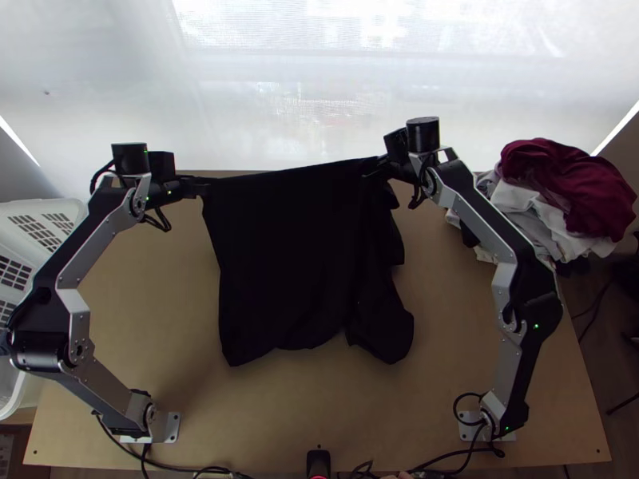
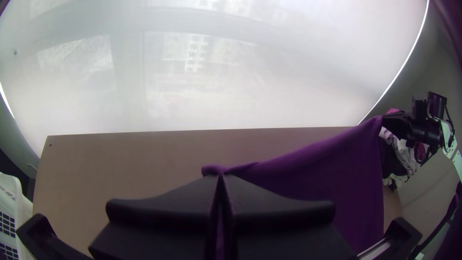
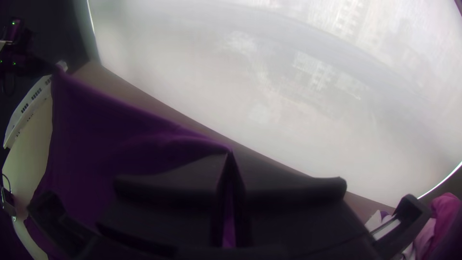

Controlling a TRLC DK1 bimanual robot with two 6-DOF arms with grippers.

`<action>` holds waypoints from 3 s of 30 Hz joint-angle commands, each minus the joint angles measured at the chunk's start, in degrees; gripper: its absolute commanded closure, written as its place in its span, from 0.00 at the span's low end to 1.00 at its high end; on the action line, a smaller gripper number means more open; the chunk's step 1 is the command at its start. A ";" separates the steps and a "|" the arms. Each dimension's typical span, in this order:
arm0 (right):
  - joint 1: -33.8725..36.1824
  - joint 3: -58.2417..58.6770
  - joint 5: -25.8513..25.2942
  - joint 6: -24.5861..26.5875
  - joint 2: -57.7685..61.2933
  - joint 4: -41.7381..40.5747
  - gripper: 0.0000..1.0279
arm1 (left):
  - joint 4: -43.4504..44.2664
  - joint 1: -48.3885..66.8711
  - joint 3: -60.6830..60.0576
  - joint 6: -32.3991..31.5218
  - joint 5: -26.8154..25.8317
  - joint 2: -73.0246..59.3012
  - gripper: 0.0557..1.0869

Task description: Fold the t-shirt

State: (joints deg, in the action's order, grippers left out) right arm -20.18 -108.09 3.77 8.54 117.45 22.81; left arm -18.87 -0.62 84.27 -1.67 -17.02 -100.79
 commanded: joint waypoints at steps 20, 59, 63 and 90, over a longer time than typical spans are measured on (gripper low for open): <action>0.67 -22.78 -4.47 -0.54 23.00 -4.88 0.97 | 2.00 -1.57 26.91 1.58 5.59 -29.02 0.97; -1.17 -0.54 -4.03 -6.07 3.40 5.32 0.04 | -20.50 -0.78 16.45 -0.70 -7.59 -9.60 0.11; -1.61 6.32 -3.86 -6.43 -4.95 5.32 0.04 | -32.89 -0.78 10.39 3.78 -10.05 -1.86 0.11; -6.80 33.56 -3.51 -4.14 -39.23 12.70 0.04 | -31.05 13.37 -34.00 7.38 -10.23 22.04 0.36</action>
State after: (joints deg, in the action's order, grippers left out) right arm -25.52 -79.22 0.36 3.46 84.03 33.85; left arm -51.22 11.00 55.02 6.07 -27.38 -79.72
